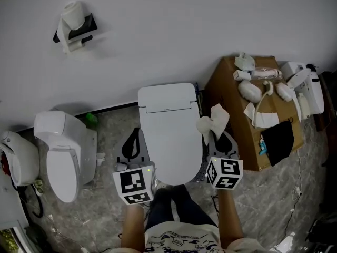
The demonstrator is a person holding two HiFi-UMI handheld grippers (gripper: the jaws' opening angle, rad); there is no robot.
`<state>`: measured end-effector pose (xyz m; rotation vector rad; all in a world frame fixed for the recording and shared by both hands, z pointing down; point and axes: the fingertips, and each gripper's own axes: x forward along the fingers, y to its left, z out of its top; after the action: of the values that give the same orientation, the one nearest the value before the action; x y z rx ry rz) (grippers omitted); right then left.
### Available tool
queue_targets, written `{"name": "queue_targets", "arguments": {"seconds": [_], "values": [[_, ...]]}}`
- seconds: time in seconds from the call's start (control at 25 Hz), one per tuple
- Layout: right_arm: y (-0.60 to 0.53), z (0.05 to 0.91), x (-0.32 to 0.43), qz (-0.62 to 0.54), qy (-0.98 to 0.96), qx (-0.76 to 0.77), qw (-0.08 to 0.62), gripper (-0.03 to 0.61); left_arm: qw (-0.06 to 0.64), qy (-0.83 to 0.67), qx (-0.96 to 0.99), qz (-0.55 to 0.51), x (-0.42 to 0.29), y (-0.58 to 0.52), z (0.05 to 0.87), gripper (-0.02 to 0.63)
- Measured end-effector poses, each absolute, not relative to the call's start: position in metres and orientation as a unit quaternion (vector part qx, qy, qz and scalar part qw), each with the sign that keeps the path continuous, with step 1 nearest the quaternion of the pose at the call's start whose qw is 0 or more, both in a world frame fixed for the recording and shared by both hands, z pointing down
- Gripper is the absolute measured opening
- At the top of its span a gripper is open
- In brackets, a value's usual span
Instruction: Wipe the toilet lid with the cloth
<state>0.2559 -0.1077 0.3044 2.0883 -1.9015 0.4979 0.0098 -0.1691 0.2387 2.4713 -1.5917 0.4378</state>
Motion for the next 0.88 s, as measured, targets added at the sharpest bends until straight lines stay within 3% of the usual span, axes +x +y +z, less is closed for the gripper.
{"name": "queue_targets", "arguments": {"seconds": [0.88], "values": [[-0.193,0.492,0.281,0.249,-0.671,0.662,0.223,0.095,0.132,-0.515,0.818,0.220,0.043,-0.198,0.373,0.012]]}}
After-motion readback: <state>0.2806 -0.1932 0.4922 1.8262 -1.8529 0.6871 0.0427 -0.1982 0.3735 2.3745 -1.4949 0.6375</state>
